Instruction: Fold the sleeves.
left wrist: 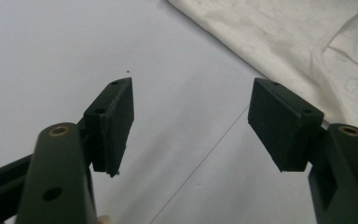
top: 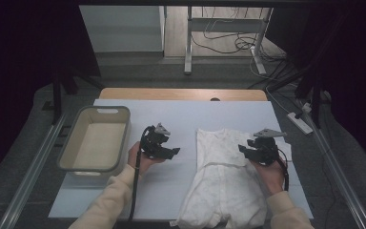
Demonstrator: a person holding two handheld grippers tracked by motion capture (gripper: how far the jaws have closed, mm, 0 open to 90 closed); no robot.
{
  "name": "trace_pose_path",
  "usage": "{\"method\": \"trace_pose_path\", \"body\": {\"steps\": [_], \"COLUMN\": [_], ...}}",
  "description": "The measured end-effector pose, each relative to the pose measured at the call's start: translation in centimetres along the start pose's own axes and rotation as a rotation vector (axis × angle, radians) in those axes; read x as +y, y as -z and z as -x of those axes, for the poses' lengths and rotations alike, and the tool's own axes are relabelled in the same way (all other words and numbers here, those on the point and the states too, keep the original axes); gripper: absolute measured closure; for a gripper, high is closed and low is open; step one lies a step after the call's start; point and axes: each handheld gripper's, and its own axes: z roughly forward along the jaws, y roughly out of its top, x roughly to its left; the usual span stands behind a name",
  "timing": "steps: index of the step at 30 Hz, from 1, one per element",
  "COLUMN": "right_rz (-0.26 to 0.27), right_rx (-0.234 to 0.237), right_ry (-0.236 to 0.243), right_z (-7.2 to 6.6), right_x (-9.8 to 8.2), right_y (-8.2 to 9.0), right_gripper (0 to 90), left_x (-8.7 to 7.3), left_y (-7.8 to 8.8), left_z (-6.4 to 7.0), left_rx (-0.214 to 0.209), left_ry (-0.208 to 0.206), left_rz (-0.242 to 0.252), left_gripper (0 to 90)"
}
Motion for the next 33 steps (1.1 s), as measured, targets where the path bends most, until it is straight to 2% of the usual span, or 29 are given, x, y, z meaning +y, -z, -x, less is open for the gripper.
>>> {"method": "trace_pose_path", "body": {"steps": [2, 5, 8, 12, 18, 22, 25, 27, 33], "right_rz": [0.011, -0.014, -0.045, -0.094, -0.167, -0.197, -0.196, -0.189, -0.133], "right_rx": [0.038, 0.105, 0.165, 0.201, 0.196, 0.189, 0.189, 0.185, 0.193], "right_ry": [0.024, 0.075, 0.103, 0.135, 0.119, 0.136, 0.142, 0.152, 0.181], "right_z": [-1.1, -3.3, -5.2, -7.2, -8.2, -8.6, -8.7, -8.8, -9.5], "right_x": [0.5, 0.9, 1.3, 2.1, 2.3, 2.0, 2.0, 2.0, 2.6], "right_y": [0.0, -0.8, -2.4, -4.9, -8.0, -8.6, -8.6, -8.6, -8.2], "right_gripper": [51.0, 50.1, 49.1, 48.4, 50.8, 68.3, 81.1, 85.3, 87.7], "left_x": [0.0, 0.0, 0.1, 0.0, 0.0, 0.0, 0.0, 0.0, 0.0], "left_y": [0.0, 0.0, -0.1, -0.1, 0.0, 0.1, 0.1, 0.1, 0.2], "left_z": [0.0, 0.0, 0.1, 0.0, -0.2, -0.3, -0.3, -0.2, -0.3], "left_rx": [0.0, 0.0, 0.0, 0.002, 0.005, 0.007, 0.008, 0.008, 0.01], "left_ry": [0.001, 0.001, -0.001, 0.001, 0.005, 0.006, 0.007, 0.005, 0.006], "left_rz": [0.002, 0.0, -0.002, -0.002, 0.001, 0.003, 0.003, 0.003, 0.004], "left_gripper": [31.9, 31.9, 31.8, 31.8, 31.8, 31.8, 31.8, 31.8, 31.7]}}
